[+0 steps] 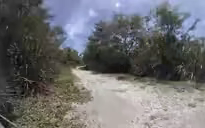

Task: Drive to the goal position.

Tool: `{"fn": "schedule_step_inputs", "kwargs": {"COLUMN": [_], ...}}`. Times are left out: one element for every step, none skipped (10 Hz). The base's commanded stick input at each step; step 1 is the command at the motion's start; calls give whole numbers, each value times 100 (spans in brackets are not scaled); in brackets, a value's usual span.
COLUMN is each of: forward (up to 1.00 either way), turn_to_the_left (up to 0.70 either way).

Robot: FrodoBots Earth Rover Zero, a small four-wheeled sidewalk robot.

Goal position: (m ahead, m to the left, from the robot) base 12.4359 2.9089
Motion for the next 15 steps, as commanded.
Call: {"fn": "schedule_step_inputs", "kwargs": {"forward": [70, 70, 70, 70, 70, 70, 70, 70, 70, 70, 70, 70, 70, 70, 70], "turn_to_the_left": [0, 0, 0, 6, 14, 24, 19, 0, 10, 30, 35, 32, 0, 0, 0]}}
